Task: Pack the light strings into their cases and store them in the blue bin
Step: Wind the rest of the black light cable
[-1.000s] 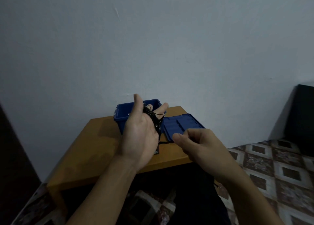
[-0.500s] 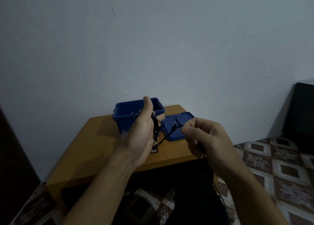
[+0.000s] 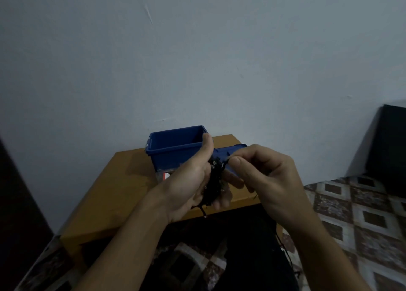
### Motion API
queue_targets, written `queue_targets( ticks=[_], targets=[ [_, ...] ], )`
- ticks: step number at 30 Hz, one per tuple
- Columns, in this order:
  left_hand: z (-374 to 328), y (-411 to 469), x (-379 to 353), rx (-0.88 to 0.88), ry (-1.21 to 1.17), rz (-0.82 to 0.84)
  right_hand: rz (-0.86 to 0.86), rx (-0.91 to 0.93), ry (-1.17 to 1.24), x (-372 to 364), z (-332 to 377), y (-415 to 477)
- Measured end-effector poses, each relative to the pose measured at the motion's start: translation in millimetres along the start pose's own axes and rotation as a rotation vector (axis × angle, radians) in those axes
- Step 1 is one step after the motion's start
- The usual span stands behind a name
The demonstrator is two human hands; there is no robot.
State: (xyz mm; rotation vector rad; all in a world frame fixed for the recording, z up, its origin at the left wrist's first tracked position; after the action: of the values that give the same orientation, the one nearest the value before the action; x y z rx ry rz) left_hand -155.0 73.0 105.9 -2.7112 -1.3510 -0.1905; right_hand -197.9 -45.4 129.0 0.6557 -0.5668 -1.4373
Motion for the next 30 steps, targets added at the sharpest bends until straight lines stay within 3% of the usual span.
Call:
queue_targets(
  ticks=[4, 7, 12, 18, 30],
  targets=[
    [-6.0, 1.8, -5.1, 0.035, 0.0, -0.021, -0.071, 0.007, -0.105, 7.2, -5.6, 0.5],
    [-3.7, 6.1, -10.4, 0.066, -0.066, 0.109, -0.124, -0.022, -0.155, 11.4, -11.3, 0.3],
    [3.0, -4.4, -10.8, 0.063, 0.026, 0.262, -0.138, -0.077, -0.33, 16.8, -24.1, 0.9],
    [-4.7, -8.2, -18.0, 0.008, -0.195, 0.446, -0.148, -0.099, -0.33, 21.8, -32.4, 2.1],
    [-14.2, -3.2, -11.2, -0.102, -0.389, 0.429, -0.034, -0.169, -0.212, 12.8, -42.5, 1.3]
  ],
)
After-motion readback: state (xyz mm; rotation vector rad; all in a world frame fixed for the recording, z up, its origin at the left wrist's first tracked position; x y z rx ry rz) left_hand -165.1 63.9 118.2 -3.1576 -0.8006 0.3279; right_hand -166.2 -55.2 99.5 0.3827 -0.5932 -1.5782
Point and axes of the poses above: each hand's wrist, its own y-axis towards the middle knuckle, its own x-axis out of the back of the hand, z = x × y, the point moved 7 cm from there along y, towards the middle knuckle
